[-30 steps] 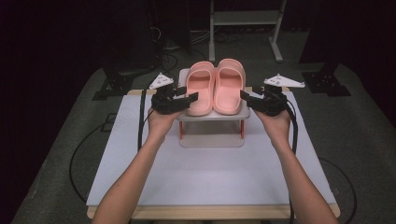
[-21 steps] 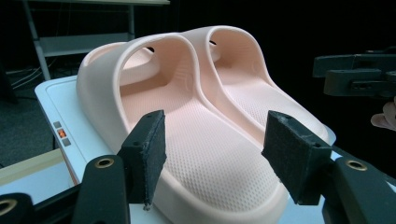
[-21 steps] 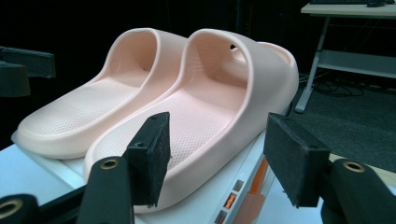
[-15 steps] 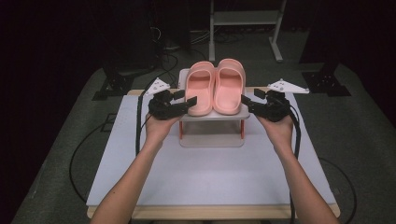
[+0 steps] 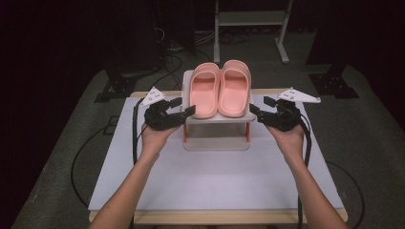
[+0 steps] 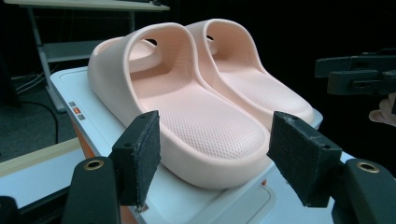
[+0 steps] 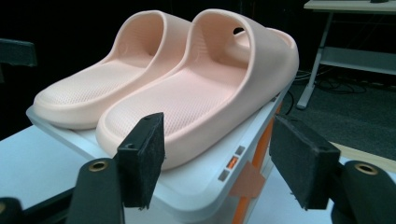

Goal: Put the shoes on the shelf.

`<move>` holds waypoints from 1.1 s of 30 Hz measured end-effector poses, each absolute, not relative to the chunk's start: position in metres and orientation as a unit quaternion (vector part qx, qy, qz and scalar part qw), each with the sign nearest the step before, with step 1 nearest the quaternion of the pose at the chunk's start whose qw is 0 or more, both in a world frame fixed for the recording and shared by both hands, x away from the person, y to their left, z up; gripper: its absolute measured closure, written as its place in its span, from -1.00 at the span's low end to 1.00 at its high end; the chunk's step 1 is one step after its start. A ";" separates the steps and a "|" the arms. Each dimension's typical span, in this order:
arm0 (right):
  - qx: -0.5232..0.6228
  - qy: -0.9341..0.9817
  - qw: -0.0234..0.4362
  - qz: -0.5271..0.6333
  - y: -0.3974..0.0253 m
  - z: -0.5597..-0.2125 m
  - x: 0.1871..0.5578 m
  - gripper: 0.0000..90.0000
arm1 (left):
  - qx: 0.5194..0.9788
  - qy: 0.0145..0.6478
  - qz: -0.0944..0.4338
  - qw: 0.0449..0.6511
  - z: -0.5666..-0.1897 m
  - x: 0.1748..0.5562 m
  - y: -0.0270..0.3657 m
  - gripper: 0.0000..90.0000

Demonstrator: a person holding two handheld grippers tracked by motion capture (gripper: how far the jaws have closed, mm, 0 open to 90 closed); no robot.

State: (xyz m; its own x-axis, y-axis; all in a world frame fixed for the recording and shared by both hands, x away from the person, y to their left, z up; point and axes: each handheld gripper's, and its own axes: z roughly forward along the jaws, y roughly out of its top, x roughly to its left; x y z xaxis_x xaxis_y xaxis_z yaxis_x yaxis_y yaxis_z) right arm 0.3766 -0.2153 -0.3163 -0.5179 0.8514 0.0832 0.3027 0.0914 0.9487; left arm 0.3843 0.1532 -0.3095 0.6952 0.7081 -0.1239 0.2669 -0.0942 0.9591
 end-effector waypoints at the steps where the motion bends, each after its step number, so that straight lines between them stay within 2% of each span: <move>1: 0.418 0.691 0.260 0.529 -0.216 -0.317 0.375 -0.23 | 0.716 0.340 0.189 0.580 -0.310 0.383 0.154 -0.25; 33: 0.431 0.689 0.257 0.523 -0.247 -0.346 0.341 -0.38 | 0.710 0.346 0.210 0.577 -0.333 0.352 0.179 -0.64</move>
State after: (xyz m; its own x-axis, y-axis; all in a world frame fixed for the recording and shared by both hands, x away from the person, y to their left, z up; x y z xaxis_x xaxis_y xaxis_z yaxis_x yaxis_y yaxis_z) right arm 0.3407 -0.2468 -0.3455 -0.4968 0.8626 0.0959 0.3238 0.0816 0.9426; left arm 0.3520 0.1793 -0.3328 0.6728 0.7328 -0.1014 0.2495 -0.0958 0.9636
